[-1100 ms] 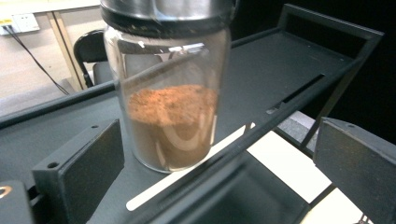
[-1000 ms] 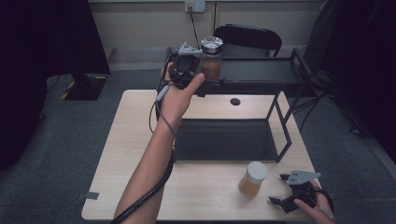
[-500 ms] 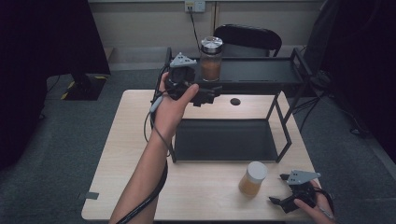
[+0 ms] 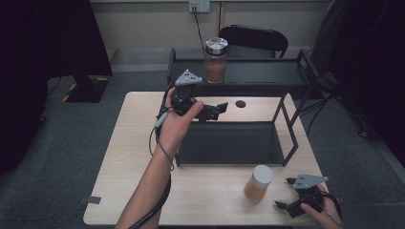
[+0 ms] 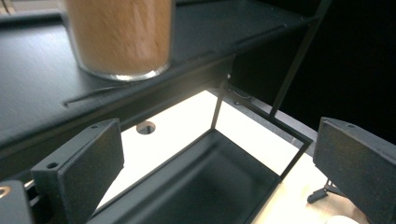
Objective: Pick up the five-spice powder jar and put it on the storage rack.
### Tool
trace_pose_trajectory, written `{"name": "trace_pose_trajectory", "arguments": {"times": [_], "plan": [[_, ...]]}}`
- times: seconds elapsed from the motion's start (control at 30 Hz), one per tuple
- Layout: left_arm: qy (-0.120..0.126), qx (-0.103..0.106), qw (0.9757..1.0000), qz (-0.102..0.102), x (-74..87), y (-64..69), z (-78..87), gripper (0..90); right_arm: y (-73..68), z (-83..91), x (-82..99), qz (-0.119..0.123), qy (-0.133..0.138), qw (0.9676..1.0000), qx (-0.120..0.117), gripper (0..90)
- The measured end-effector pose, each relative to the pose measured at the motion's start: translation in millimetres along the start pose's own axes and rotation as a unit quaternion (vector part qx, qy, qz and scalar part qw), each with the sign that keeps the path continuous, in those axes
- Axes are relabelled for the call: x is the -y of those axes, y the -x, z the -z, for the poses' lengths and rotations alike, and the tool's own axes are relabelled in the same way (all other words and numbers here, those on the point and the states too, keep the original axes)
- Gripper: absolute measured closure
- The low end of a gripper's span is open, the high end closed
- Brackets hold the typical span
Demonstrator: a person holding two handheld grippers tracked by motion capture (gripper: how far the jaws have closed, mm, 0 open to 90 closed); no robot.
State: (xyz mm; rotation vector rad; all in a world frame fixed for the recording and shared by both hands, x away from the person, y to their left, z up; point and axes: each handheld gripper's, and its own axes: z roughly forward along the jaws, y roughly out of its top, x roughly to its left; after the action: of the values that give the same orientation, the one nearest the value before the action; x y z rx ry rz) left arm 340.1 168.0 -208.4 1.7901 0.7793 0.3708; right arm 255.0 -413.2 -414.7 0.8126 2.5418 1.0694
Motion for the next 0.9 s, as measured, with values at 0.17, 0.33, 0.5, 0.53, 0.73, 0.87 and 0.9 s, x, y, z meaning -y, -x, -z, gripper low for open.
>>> {"name": "trace_pose_trajectory", "arguments": {"times": [0.17, 0.33, 0.5, 0.53, 0.73, 0.87, 0.9], "plan": [[-0.007, 0.004, 1.0, -0.005, 7.1, -0.2, -3.8, 1.3, 0.0, 0.0, 0.0, 0.0, 0.0, 1.0, 0.0, 0.0], [-0.012, 0.01, 0.9999, 0.0, 20.2, -2.8, -9.9, 1.3, 0.0, 0.1, -0.1, 0.0, -0.001, 1.0, 0.0, 0.0], [-0.019, 0.012, 0.9998, 0.002, 28.6, -5.0, -14.4, 1.3, -0.1, 0.1, -0.2, 0.0, -0.001, 1.0, 0.0, 0.0], [-0.023, 0.013, 0.9996, 0.005, 32.7, -6.4, -16.8, 1.3, -0.1, 0.1, -0.2, 0.0, -0.001, 1.0, 0.0, 0.0], [-0.032, 0.016, 0.9993, 0.007, 45.0, -9.3, -24.0, 1.3, -0.2, 0.1, -0.2, -0.001, -0.001, 1.0, 0.0, 0.0], [-0.037, 0.017, 0.999, 0.016, 54.0, -11.6, -28.7, 1.3, -0.2, 0.0, -0.2, -0.001, -0.001, 1.0, 0.0, 0.0], [-0.037, 0.017, 0.999, 0.016, 54.0, -11.6, -28.7, 1.3, -0.2, 0.0, -0.2, -0.001, -0.001, 1.0, 0.0, 0.0]]}}
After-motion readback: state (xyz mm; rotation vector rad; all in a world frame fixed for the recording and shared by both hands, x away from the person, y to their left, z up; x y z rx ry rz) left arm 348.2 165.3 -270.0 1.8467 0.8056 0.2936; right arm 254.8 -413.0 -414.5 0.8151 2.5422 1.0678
